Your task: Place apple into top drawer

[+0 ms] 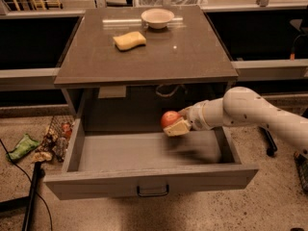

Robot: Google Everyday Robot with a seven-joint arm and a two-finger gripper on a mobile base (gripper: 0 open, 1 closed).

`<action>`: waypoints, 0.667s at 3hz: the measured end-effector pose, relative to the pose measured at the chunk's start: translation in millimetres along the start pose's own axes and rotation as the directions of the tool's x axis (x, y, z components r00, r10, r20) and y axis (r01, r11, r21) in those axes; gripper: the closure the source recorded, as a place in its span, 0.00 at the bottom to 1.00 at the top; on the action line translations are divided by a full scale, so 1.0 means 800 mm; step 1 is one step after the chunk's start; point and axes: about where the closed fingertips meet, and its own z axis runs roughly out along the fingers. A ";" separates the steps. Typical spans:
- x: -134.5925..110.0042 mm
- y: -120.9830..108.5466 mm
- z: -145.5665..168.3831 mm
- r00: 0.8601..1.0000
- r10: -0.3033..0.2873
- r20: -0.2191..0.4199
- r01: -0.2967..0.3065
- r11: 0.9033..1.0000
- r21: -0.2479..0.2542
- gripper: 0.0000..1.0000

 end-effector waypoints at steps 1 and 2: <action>0.013 -0.009 0.020 0.999 0.034 0.001 -0.034 0.999 -0.004 0.81; 0.024 -0.017 0.035 0.998 0.057 0.002 -0.057 0.998 -0.012 0.58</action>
Offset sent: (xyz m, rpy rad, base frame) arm 0.0242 -0.0057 -0.0487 0.0439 0.0597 -0.0463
